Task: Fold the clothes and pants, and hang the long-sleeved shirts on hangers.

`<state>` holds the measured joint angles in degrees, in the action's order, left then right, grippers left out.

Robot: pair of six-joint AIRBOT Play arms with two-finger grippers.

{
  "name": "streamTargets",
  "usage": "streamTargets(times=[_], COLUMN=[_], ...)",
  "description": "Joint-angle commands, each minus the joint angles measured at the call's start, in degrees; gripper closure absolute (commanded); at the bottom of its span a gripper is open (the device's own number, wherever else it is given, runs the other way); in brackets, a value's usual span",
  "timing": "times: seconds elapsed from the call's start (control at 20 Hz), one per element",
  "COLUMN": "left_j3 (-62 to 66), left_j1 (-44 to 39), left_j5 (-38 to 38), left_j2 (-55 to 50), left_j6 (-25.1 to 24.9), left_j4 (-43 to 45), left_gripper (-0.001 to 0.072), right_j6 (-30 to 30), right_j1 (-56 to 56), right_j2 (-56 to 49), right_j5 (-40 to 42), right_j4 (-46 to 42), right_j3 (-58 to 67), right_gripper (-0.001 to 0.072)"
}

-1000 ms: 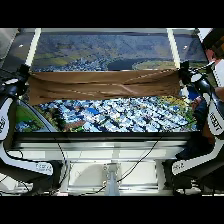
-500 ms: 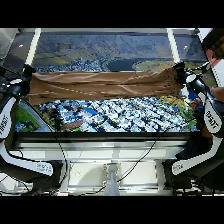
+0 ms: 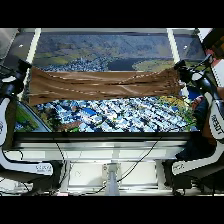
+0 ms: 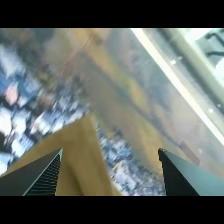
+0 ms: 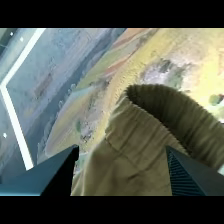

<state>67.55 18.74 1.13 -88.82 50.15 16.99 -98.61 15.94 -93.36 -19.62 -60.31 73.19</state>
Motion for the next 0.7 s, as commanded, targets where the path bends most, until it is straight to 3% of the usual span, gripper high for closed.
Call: streamTargets(times=[0.0,0.1,0.3,0.35,0.5,0.65], left_j3=[0.0,0.0,0.0,0.0,-0.1,0.0], left_j1=[3.6,7.7,18.1,20.0,24.1,25.0], left_j5=[-9.2,-19.8,-44.1,-49.7,-58.6,-58.8], left_j2=[5.7,8.5,9.8,9.7,8.8,6.7], left_j6=[0.0,1.0,23.0,26.4,27.2,26.9], left_j4=[10.1,14.8,32.2,37.3,43.1,43.0], left_gripper=[-0.0002,0.0002,0.0007,0.0007,-0.0001,-0.0009], right_j6=[2.3,2.3,2.3,2.3,2.3,2.3], right_j1=[3.6,5.3,6.3,6.3,6.3,6.3], right_j2=[4.7,7.3,10.6,10.9,11.3,11.3], right_j5=[-11.4,-15.8,-19.1,-19.4,-20.3,-22.0], right_j4=[-2.3,-4.6,-8.9,-8.9,-8.9,-8.8], right_j3=[0.0,0.0,0.0,0.0,0.0,0.0], right_gripper=[0.0085,0.0085,0.0085,0.0085,0.0085,0.0086])
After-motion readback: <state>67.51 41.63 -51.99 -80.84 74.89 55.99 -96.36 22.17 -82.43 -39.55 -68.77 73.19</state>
